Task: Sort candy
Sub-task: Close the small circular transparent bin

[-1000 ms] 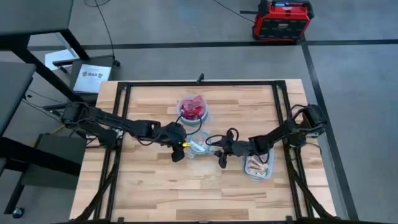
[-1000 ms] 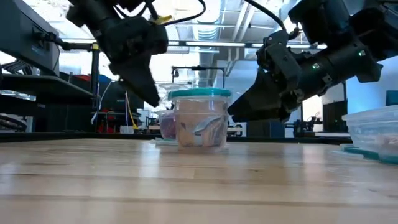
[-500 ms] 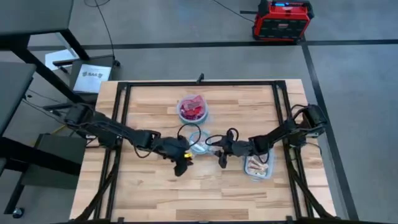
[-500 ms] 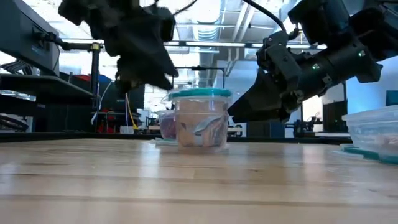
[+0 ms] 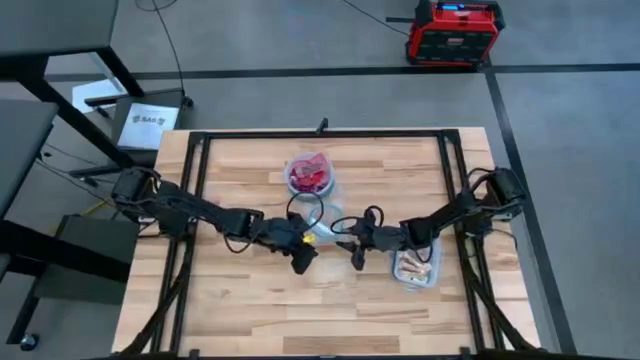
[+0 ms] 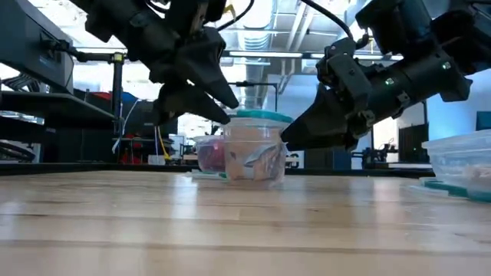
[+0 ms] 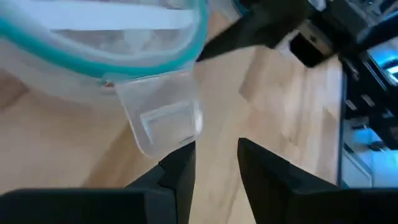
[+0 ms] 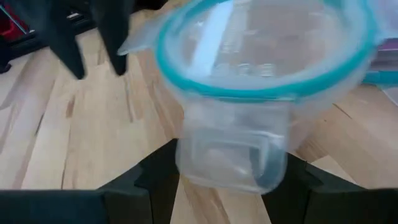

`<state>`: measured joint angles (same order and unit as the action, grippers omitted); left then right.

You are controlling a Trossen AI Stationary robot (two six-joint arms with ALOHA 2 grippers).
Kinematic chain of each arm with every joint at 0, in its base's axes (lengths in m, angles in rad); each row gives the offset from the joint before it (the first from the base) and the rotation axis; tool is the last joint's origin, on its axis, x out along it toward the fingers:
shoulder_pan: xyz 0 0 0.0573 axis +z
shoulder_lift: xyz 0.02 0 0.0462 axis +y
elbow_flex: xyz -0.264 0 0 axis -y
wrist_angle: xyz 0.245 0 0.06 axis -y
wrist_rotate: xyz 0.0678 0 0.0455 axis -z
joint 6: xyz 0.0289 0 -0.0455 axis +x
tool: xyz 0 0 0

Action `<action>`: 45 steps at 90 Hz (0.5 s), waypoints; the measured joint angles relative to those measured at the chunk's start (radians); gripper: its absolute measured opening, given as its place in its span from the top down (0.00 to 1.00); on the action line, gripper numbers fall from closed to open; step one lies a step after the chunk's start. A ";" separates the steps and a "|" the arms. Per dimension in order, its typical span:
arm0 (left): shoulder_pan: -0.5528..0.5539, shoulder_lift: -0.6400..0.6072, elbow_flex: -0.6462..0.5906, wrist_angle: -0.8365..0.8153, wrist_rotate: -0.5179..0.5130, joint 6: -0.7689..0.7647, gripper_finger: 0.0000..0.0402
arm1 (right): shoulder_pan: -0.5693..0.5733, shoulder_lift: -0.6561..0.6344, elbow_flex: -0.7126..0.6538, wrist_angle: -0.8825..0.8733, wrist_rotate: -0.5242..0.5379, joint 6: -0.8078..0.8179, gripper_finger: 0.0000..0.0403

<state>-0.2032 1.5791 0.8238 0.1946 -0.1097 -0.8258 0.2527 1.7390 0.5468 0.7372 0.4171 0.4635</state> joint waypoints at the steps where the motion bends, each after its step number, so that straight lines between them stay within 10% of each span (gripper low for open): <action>1: 0.001 0.000 0.000 -0.002 0.000 0.000 0.73 | 0.000 0.000 0.000 0.000 0.000 0.000 0.56; 45: -0.051 -0.039 0.001 -0.248 0.002 0.249 0.73 | 0.023 0.000 0.000 0.008 -0.083 0.006 0.56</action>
<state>-0.2542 1.5397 0.8246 -0.0529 -0.1074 -0.5769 0.2759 1.7390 0.5468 0.7450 0.3338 0.4697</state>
